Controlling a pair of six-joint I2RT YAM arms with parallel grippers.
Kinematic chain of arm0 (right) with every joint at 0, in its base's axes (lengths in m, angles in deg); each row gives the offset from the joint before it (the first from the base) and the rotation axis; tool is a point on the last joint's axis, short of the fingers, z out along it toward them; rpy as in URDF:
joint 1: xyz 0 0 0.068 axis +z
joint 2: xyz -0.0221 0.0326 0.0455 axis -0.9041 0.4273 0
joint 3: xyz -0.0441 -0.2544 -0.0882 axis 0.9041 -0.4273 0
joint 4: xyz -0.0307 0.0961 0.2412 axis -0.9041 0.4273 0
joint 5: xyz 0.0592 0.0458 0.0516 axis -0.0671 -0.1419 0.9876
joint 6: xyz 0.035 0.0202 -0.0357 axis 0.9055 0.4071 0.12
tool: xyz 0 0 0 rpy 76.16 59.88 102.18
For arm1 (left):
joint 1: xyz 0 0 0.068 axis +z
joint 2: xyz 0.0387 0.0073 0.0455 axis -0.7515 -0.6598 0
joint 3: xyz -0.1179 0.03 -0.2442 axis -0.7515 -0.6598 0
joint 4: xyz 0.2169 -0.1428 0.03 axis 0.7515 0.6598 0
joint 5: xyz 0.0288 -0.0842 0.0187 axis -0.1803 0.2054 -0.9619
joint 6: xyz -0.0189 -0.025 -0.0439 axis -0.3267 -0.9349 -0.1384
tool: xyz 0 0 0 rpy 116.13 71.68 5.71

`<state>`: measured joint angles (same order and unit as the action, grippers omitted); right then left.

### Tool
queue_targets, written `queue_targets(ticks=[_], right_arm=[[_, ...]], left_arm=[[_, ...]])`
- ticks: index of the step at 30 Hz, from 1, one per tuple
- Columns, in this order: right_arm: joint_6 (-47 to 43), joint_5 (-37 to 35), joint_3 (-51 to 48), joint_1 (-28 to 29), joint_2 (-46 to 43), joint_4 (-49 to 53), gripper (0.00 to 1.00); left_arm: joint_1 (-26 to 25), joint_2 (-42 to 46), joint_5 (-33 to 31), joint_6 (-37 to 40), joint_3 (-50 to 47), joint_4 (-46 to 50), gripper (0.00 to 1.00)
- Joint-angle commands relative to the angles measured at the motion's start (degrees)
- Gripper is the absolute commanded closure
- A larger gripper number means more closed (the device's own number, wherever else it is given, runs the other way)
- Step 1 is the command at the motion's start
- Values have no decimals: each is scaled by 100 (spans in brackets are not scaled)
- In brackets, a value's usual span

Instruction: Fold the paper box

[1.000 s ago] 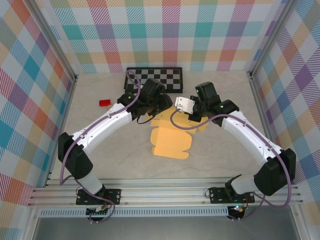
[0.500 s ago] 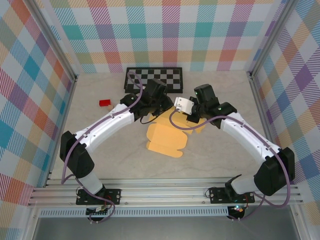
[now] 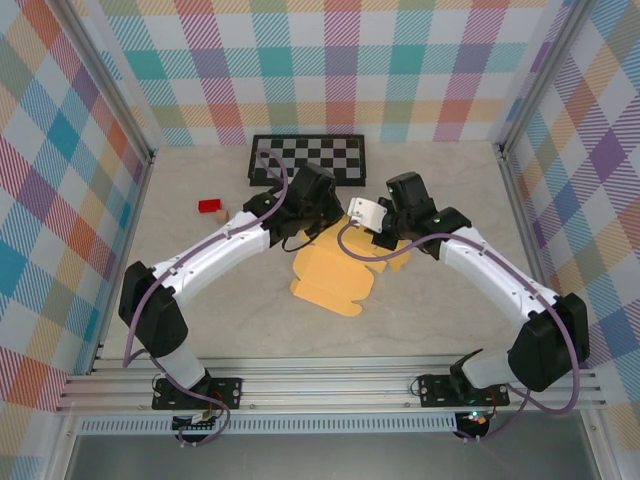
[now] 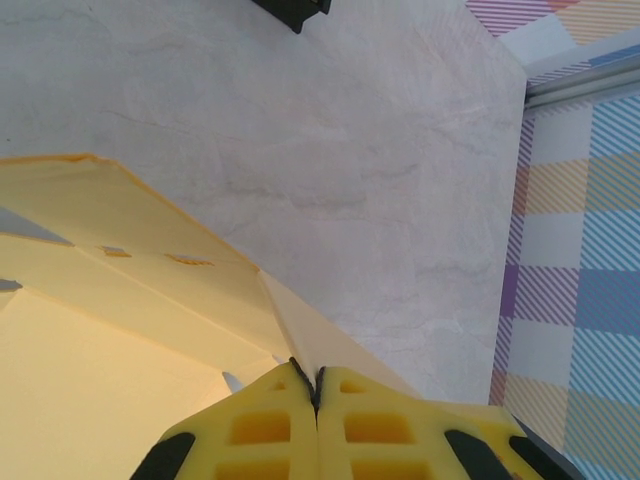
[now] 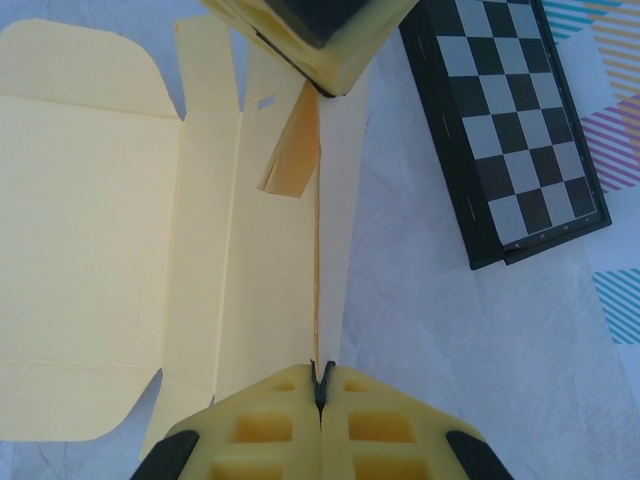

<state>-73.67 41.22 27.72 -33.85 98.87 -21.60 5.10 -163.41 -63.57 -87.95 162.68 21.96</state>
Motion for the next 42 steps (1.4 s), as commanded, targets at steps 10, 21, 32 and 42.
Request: queue_targets(ticks=[10,21,32,42], right_arm=[[-195,15,-61,12,260,-297,100],[-549,-314,163,-13,598,107,100],[-553,-168,81,-6,443,273,100],[-535,14,2,-9,386,275,100]], left_arm=[[604,1334,58,1145,-1214,293,74],[600,2239,1231,2356,-4320,-2972,70],[169,1104,54,3458,-4512,-3959,62],[345,702,248,3584,-4819,-4520,48]])
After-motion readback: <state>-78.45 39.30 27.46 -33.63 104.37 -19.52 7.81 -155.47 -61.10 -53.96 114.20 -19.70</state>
